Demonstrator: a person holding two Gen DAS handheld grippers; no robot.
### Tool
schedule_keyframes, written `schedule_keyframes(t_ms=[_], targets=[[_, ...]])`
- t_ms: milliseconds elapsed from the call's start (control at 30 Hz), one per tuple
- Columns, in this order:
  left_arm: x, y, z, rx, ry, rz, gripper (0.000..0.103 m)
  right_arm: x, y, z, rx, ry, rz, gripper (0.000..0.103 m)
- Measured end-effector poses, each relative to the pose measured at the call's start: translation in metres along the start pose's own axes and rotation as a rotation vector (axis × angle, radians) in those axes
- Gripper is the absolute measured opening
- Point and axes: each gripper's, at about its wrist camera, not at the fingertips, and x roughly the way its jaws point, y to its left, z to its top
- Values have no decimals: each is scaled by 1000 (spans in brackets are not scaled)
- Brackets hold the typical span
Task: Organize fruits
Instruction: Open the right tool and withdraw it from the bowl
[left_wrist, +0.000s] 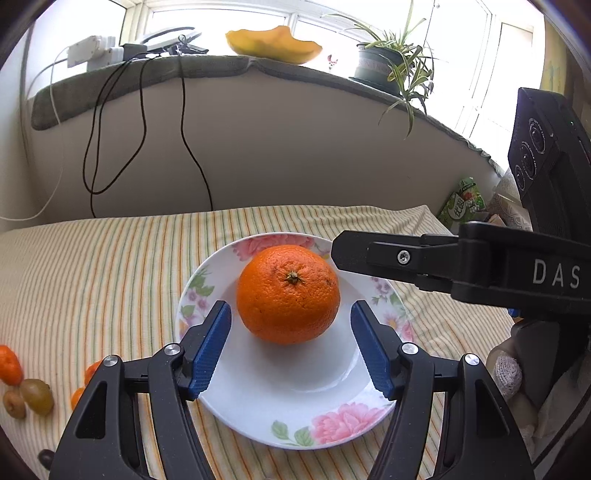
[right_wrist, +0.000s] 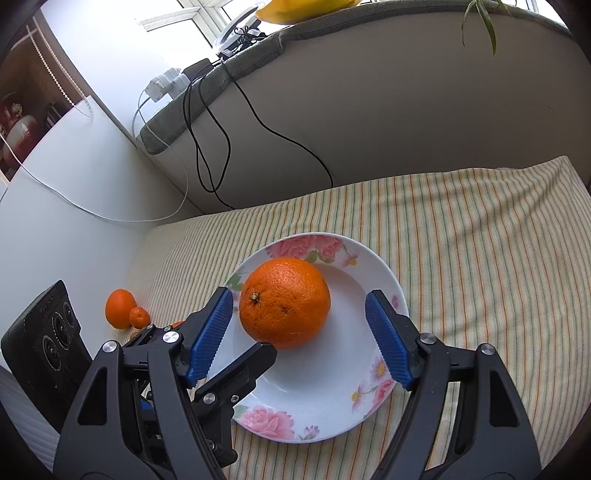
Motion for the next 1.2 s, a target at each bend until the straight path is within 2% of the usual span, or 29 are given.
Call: schedule_keyframes(t_ms=[100,433,667,833,967,1200], targets=[[-11,1,-4,11,-9,13,67,-11,6,-3,-17,-20,-12,85],[-66,17,-21,24,-69,73,67,-46,40,-23,-135,-84,-80,85],[-103,26,-32,15,-114,133,67,-66,57,-38,-134,-155,-55,85],[-126,34,-40,19,-149,168,69,-69,73,-44,-154,-162,-51,85],[-142,39,-46,4,-170,190,71,-69,87,-49,-181,-167,-53,94],[-161,57,-57,-28,-193,228,74,-55,117,-54,-252,-127,-46,95]])
